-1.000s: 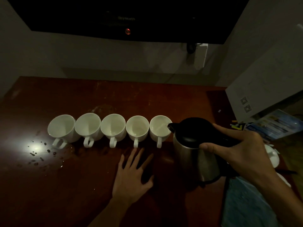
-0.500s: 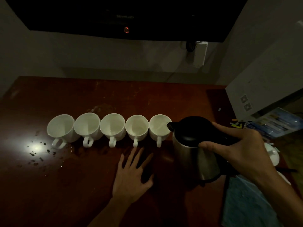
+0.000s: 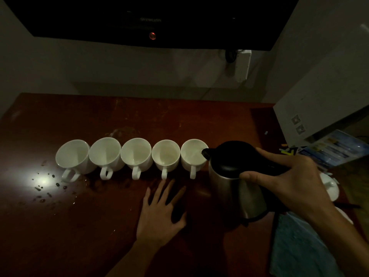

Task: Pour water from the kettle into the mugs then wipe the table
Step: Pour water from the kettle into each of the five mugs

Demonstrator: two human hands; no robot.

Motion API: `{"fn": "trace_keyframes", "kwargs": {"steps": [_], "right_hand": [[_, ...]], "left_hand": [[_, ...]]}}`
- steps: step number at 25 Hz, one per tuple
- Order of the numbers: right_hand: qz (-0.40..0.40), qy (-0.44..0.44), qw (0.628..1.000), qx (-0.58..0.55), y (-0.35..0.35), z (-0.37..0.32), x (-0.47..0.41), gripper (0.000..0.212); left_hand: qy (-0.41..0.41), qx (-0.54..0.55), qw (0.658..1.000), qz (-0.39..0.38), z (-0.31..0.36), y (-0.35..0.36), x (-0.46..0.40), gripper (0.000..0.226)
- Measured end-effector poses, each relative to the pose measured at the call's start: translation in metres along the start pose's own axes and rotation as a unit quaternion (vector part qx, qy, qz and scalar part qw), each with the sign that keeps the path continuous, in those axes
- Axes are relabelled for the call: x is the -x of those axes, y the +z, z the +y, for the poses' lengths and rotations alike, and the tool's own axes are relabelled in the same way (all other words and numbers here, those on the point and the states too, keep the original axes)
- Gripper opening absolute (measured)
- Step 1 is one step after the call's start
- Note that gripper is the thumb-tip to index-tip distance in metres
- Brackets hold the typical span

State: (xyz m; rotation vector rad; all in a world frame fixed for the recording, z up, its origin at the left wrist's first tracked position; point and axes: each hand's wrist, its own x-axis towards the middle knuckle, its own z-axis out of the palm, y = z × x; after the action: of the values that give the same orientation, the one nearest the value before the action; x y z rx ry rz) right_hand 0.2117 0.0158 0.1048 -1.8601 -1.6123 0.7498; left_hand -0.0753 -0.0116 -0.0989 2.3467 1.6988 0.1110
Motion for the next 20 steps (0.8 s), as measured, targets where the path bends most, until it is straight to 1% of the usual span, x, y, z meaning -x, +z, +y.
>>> {"fn": "trace_keyframes", "kwargs": {"steps": [20], "right_hand": [[-0.008,-0.005,1.0,0.017,-0.0005,-0.0036,-0.0033,0.091]], "left_hand": [[-0.006,0.005,1.0,0.004,-0.0007,0.0003,0.0002,0.077]]}}
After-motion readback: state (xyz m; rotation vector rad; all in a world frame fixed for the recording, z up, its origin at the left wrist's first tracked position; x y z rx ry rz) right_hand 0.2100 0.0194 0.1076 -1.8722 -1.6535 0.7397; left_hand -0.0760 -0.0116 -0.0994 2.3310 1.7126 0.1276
